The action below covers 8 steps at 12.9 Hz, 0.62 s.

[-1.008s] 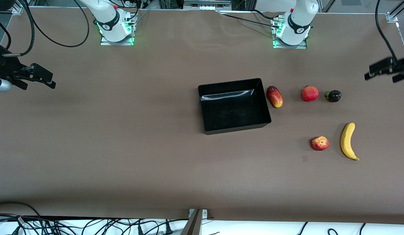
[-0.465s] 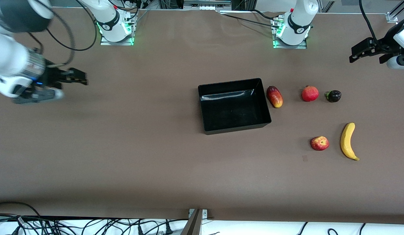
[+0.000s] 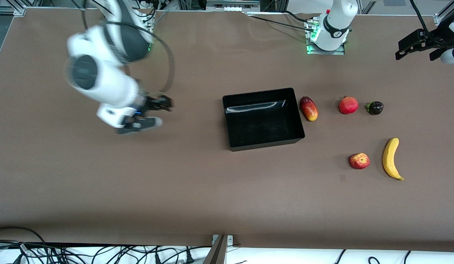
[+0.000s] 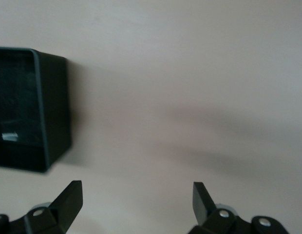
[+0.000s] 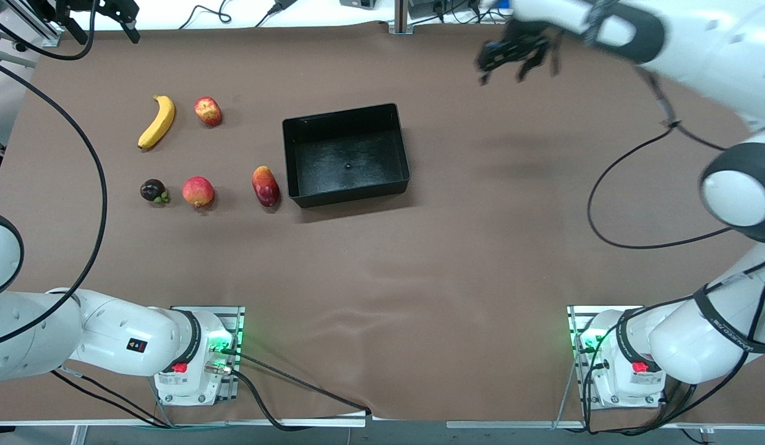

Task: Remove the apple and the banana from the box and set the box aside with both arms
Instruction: 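Move the right gripper toward the rim of the empty black box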

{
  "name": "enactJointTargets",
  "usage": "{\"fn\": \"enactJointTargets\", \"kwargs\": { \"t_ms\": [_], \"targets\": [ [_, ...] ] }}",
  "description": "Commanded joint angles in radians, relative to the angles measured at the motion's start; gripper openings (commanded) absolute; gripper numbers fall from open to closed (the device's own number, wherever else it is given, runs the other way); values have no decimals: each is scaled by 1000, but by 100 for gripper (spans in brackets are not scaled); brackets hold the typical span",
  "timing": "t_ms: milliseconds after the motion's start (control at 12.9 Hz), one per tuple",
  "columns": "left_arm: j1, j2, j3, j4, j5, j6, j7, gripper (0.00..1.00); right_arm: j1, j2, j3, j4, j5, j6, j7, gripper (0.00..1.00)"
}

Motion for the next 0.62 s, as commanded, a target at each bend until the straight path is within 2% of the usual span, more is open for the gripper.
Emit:
{"fn": "enactJointTargets", "kwargs": {
  "t_ms": [0, 155, 310, 465, 543],
  "targets": [
    [82, -18, -86, -18, 12, -11, -10, 100, 120, 126, -12, 37, 20, 157, 68, 100],
    [106, -15, -112, -18, 12, -10, -12, 100, 214, 213, -12, 72, 14, 270, 146, 100],
    [151, 20, -153, -5, 3, -9, -15, 100, 287, 278, -19, 101, 5, 318, 198, 100],
    [175, 58, -163, 47, -26, -45, -15, 100, 324, 310, -19, 101, -27, 381, 221, 100],
    [203, 68, -189, 54, -26, -46, -15, 100, 338, 333, -19, 100, -44, 397, 241, 100]
  ]
}}
